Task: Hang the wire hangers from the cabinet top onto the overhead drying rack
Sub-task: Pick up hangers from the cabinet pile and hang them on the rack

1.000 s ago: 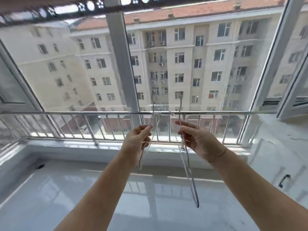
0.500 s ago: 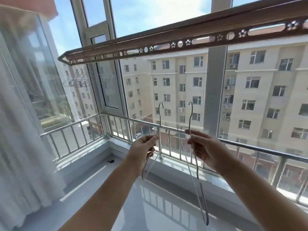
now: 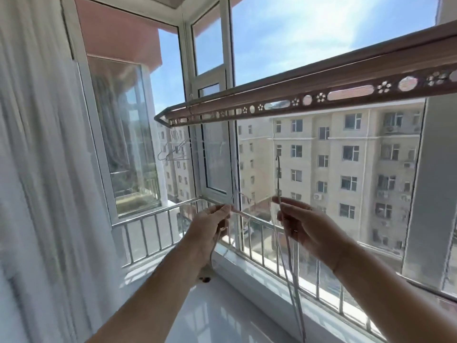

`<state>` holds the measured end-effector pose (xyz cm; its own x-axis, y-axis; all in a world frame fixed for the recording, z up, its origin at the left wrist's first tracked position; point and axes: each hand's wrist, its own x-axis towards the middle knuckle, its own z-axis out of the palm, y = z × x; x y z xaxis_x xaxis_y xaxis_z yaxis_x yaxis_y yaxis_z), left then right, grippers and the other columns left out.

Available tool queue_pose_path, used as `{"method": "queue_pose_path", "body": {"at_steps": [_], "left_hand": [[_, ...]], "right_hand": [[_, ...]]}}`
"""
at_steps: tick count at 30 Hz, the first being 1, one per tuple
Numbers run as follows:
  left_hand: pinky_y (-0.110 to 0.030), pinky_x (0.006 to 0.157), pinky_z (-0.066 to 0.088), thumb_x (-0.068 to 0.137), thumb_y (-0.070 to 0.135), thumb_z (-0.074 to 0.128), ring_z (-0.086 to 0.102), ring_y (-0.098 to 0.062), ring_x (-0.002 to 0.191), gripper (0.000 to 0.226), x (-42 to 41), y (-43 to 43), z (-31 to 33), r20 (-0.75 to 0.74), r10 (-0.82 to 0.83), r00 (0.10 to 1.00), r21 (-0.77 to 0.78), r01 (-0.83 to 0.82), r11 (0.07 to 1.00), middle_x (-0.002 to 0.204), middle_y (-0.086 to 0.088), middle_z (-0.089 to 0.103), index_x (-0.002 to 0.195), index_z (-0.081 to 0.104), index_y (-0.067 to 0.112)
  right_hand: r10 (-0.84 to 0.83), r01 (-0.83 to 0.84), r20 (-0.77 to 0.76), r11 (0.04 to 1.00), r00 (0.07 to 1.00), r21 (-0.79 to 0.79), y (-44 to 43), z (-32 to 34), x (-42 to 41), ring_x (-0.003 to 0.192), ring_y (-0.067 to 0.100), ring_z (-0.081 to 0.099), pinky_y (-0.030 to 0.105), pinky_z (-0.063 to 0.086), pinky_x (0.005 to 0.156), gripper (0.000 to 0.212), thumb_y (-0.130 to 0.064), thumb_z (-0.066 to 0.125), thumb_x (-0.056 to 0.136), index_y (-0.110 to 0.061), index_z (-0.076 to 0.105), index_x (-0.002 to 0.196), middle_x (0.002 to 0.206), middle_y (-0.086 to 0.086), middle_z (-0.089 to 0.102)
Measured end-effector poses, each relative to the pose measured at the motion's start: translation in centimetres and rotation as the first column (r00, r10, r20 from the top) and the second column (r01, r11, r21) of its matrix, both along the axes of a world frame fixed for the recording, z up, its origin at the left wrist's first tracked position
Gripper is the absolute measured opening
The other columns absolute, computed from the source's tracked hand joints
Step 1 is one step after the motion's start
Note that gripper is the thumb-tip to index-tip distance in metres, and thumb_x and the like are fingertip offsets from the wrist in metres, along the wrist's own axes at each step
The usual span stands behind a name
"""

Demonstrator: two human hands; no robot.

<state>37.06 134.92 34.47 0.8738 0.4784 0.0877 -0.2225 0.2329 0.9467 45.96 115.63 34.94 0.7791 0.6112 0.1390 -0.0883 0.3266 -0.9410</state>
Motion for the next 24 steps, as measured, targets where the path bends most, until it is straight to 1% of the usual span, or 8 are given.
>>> {"method": "queue_pose_path", "body": {"at_steps": [3, 6, 9, 11, 13, 16, 20, 24], "left_hand": [[-0.023, 0.054, 0.042, 0.088, 0.009, 0.058, 0.049, -0.012, 0.059, 0.011, 3.1, 4.0, 1.6, 0.028, 0.034, 0.999, 0.024, -0.035, 0.999, 0.065, -0.003, 0.057, 0.086, 0.069, 0.006], [-0.022, 0.053, 0.045, 0.088, 0.011, 0.059, 0.050, -0.011, 0.059, 0.012, 5.7, 7.8, 3.1, 0.051, 0.064, 0.997, 0.046, -0.066, 0.997, 0.069, -0.003, 0.058, 0.091, 0.069, 0.006], [-0.021, 0.053, 0.046, 0.088, 0.011, 0.059, 0.052, -0.010, 0.059, 0.012, 8.4, 11.5, 4.3, 0.082, 0.062, 0.995, 0.048, -0.066, 0.997, 0.069, -0.002, 0.059, 0.091, 0.069, 0.006], [-0.023, 0.057, 0.046, 0.088, 0.011, 0.058, 0.051, -0.010, 0.062, 0.013, 10.4, 14.0, 4.9, 0.107, 0.047, 0.993, 0.037, -0.052, 0.998, 0.070, -0.002, 0.058, 0.091, 0.070, 0.006], [-0.023, 0.057, 0.045, 0.089, 0.011, 0.058, 0.050, -0.010, 0.062, 0.013, 12.5, 16.7, 5.3, 0.124, 0.046, 0.991, 0.035, -0.051, 0.998, 0.070, -0.002, 0.058, 0.091, 0.069, 0.005], [-0.022, 0.054, 0.044, 0.090, 0.013, 0.057, 0.050, -0.010, 0.060, 0.013, 15.6, 20.9, 5.9, 0.143, 0.028, 0.989, 0.062, -0.037, 0.997, 0.070, -0.001, 0.058, 0.091, 0.069, 0.007], [-0.024, 0.058, 0.042, 0.091, 0.013, 0.057, 0.051, -0.010, 0.062, 0.013, 19.9, 26.9, 6.8, 0.145, -0.020, 0.989, 0.078, 0.009, 0.997, 0.069, -0.001, 0.058, 0.090, 0.069, 0.008], [-0.023, 0.056, 0.043, 0.090, 0.014, 0.057, 0.050, -0.011, 0.061, 0.016, 23.5, 32.1, 8.5, 0.122, -0.067, 0.990, 0.104, 0.054, 0.993, 0.070, -0.002, 0.058, 0.097, 0.068, 0.005]], "right_hand": [[0.033, -0.033, 0.028, 0.999, 0.999, 0.003, 4.4, 2.0, 3.2, 0.062, 0.010, 0.049, 0.017, 0.044, 0.051, 0.025, -0.005, 0.052, 0.089, -0.007, 0.065, 0.109, 0.071, 0.005, 0.060], [0.049, -0.049, 0.074, 0.999, 0.996, -0.003, 8.7, 3.7, 5.9, 0.063, 0.011, 0.050, 0.020, 0.042, 0.057, 0.025, -0.006, 0.052, 0.089, -0.008, 0.066, 0.110, 0.071, 0.005, 0.060], [0.037, -0.032, 0.146, 0.999, 0.989, -0.033, 12.8, 5.1, 8.3, 0.063, 0.011, 0.050, 0.021, 0.039, 0.058, 0.024, -0.006, 0.052, 0.090, -0.009, 0.066, 0.110, 0.070, 0.004, 0.061], [0.029, -0.021, 0.189, 0.999, 0.982, -0.043, 15.5, 5.8, 9.9, 0.062, 0.010, 0.048, 0.020, 0.039, 0.057, 0.024, -0.006, 0.051, 0.091, -0.009, 0.064, 0.111, 0.070, 0.005, 0.059], [0.018, -0.005, 0.233, 0.999, 0.972, -0.054, 18.1, 6.4, 11.6, 0.061, 0.010, 0.047, 0.018, 0.040, 0.055, 0.025, -0.007, 0.052, 0.091, -0.008, 0.064, 0.112, 0.070, 0.004, 0.058], [-0.022, 0.037, 0.261, 0.998, 0.965, -0.052, 22.0, 7.1, 14.0, 0.060, 0.009, 0.046, 0.017, 0.041, 0.052, 0.025, -0.008, 0.052, 0.091, -0.008, 0.064, 0.113, 0.070, 0.004, 0.058], [-0.103, 0.118, 0.279, 0.992, 0.955, -0.038, 27.5, 8.1, 16.9, 0.059, 0.009, 0.045, 0.016, 0.038, 0.049, 0.024, -0.008, 0.052, 0.091, -0.010, 0.065, 0.112, 0.066, 0.002, 0.057], [-0.185, 0.200, 0.270, 0.979, 0.945, -0.027, 32.2, 9.7, 19.4, 0.057, 0.009, 0.043, 0.017, 0.035, 0.050, 0.023, -0.008, 0.051, 0.092, -0.010, 0.065, 0.110, 0.065, 0.002, 0.056]]}}
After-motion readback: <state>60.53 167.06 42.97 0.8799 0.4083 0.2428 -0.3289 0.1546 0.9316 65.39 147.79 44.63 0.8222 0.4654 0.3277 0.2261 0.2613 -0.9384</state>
